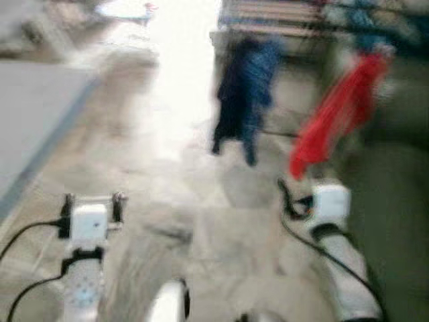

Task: Hang hanger

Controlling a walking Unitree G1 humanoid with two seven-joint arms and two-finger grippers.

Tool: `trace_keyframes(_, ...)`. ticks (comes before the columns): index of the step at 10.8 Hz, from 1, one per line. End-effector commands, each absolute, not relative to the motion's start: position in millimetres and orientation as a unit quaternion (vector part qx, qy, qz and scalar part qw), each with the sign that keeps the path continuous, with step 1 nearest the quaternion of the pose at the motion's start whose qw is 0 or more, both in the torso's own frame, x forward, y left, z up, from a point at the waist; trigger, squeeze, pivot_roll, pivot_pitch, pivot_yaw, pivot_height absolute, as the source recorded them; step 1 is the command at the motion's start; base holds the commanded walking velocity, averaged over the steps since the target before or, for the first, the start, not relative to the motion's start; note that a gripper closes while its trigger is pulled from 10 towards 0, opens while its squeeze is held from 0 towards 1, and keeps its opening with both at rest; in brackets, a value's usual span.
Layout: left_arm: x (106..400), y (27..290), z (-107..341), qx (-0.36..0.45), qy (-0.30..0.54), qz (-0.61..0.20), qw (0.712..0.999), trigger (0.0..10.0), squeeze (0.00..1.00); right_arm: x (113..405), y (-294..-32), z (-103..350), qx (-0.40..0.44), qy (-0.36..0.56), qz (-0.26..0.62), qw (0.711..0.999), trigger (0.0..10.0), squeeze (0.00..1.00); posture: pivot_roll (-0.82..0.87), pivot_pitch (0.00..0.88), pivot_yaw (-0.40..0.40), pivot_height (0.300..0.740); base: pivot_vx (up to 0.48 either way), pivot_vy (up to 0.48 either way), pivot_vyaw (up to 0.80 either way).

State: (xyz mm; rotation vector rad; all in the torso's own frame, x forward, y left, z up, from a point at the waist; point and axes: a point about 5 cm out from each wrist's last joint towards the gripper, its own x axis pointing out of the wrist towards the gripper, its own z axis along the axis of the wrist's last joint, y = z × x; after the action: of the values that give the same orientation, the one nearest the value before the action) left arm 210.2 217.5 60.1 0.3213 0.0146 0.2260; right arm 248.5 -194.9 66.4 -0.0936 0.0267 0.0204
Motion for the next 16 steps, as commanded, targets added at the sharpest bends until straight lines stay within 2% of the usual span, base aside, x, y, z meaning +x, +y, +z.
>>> trace_keyframes(1,208.9,221.2,61.1,0.159,0.012,0.117,0.98,10.0,0.0,247.9,-191.0,71.0,-0.045,0.005,0.014,0.999,10.0,0.0,0.04,0.139,-0.038,0.74,0.0,0.0,0.8)
trace_keyframes(3,200.7,210.0,57.1,0.157,0.018,0.106,0.982,10.0,0.0,237.1,-188.3,66.8,-0.035,0.017,0.02,0.999,10.0,0.0,0.03,0.162,-0.055,0.74,0.0,0.0,0.4)
trace_keyframes(5,199.4,191.3,57.3,0.13,0.021,0.049,0.99,10.0,0.0,241.2,-189.2,64.5,-0.039,0.027,0.017,0.999,10.0,0.0,0.03,0.167,-0.083,0.74,0.0,0.0,0.0)
trace_keyframes(6,199.5,188.5,60.8,0.13,0.011,0.05,0.99,10.0,0.0,245.5,-189.0,67.4,-0.042,0.026,0.018,0.999,10.0,0.0,0.04,0.184,-0.093,0.74,0.0,0.0,0.0)
trace_keyframes(9,205.1,187.6,66.6,0.123,-0.001,0.038,0.992,10.0,0.0,259.9,-188.5,77.1,-0.05,0.013,0.024,0.998,10.0,0.0,0.05,0.212,-0.094,0.74,0.0,0.0,-0.68)
trace_keyframes(13,210.5,190.9,58.5,0.11,0.016,0.02,0.994,10.0,0.0,258.7,-188.7,76.0,-0.056,0.018,0.027,0.998,10.0,0.0,0.03,0.208,-0.11,0.74,0.255,0.287,0.0)
trace_keyframes(15,212.1,182.2,51.7,0.105,0.034,-0.038,0.993,10.0,0.0,262.3,-190.8,77.4,-0.058,0.017,0.025,0.998,10.0,0.0,0.03,0.203,-0.118,0.74,0.332,0.345,0.0)
trace_keyframes(16,212.7,185.5,50.0,0.106,0.038,-0.043,0.993,10.0,0.0,263.5,-190.3,78.4,-0.058,0.016,0.027,0.998,10.0,0.0,0.04,0.199,-0.122,0.74,0.311,0.364,0.0)
